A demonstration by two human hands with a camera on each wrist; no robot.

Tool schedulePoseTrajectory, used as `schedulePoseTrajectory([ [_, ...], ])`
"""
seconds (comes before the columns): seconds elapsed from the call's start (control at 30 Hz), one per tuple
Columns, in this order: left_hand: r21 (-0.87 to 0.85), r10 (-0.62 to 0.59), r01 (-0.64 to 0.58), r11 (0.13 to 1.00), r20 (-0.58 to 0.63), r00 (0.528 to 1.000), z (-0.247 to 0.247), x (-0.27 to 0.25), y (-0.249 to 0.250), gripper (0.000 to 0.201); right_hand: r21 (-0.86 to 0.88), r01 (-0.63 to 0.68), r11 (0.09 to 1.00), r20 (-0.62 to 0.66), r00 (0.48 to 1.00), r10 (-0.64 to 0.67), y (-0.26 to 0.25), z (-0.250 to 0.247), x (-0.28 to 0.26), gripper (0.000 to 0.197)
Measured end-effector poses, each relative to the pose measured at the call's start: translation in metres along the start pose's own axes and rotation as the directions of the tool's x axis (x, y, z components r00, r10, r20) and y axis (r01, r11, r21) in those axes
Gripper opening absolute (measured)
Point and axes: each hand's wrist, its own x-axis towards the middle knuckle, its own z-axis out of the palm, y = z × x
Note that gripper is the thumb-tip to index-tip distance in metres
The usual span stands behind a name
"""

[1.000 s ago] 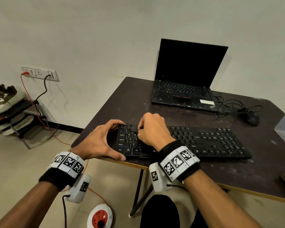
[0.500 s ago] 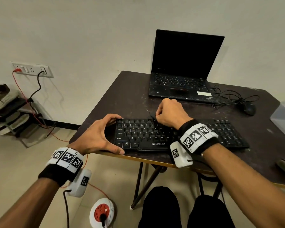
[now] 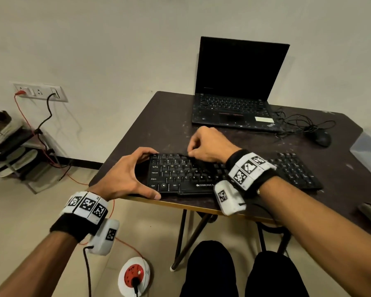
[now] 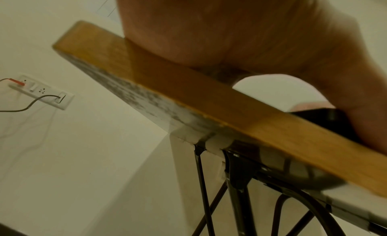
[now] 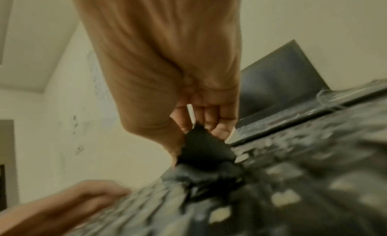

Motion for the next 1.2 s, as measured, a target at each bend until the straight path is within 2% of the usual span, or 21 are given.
schedulePoseTrajectory([
  [0.1, -0.021, -0.005, 0.005, 1.000, -0.005, 1.000, -0.002, -0.002, -0.001, 0.105, 0.011, 0.076, 0.997, 0.032, 0.997, -0.076, -0.026, 0.017, -0.001, 0.016],
  [0.27, -0.008, -0.001, 0.001, 1.000, -0.003, 1.000, 0.000, 0.000, 0.000, 0.104, -0.078, -0.167, 0.983, -0.021, 0.986, 0.166, 0.030, -0.017, -0.027, 0.012],
  [0.3, -0.002, -0.002, 0.002, 1.000, -0.002, 1.000, 0.000, 0.000, 0.000, 0.104, -0.075, -0.171, 0.982, -0.026, 0.985, 0.169, 0.033, -0.018, -0.032, 0.013],
  [0.47, -0.024, -0.021, 0.021, 0.999, 0.004, 1.000, -0.001, 0.000, -0.002, 0.107, 0.058, 0.023, 0.998, 0.013, 1.000, -0.024, -0.022, 0.018, -0.030, 0.014],
  [0.5, -0.034, -0.024, 0.024, 0.999, 0.006, 1.000, -0.002, 0.000, -0.002, 0.107, 0.066, 0.030, 0.997, 0.014, 0.999, -0.031, -0.024, 0.020, -0.031, 0.012],
  [0.57, -0.048, -0.029, 0.029, 0.998, 0.006, 1.000, -0.003, -0.001, -0.002, 0.108, 0.041, -0.027, 0.999, 0.001, 1.000, 0.027, -0.009, 0.013, -0.038, 0.015],
  [0.67, -0.045, -0.022, 0.022, 0.999, -0.003, 1.000, -0.001, -0.001, -0.002, 0.108, -0.014, -0.184, 0.983, -0.070, 0.981, 0.183, 0.021, -0.007, -0.053, 0.019],
  [0.7, -0.043, -0.024, 0.024, 0.999, -0.006, 1.000, 0.000, -0.001, -0.002, 0.108, 0.008, -0.190, 0.982, -0.086, 0.978, 0.190, 0.021, -0.007, -0.056, 0.019],
  [0.87, -0.070, -0.041, 0.040, 0.997, -0.004, 0.999, -0.001, -0.002, 0.000, 0.109, 0.098, 0.064, 0.993, 0.000, 0.998, -0.064, -0.036, 0.031, -0.062, 0.016],
  [0.93, -0.080, -0.042, 0.041, 0.996, -0.003, 0.999, 0.000, -0.002, 0.001, 0.109, 0.097, 0.032, 0.995, -0.020, 0.999, -0.030, -0.026, 0.028, -0.067, 0.012],
  [1.07, -0.057, -0.040, 0.040, 0.998, -0.008, 0.999, 0.000, -0.001, 0.000, 0.105, 0.063, -0.140, 0.988, -0.155, 0.977, 0.148, 0.013, 0.005, -0.076, 0.012],
  [1.2, -0.062, -0.044, 0.044, 0.997, -0.006, 0.999, 0.000, -0.002, 0.001, 0.107, 0.079, -0.001, 0.997, -0.102, 0.995, 0.009, -0.026, 0.032, -0.064, 0.015],
])
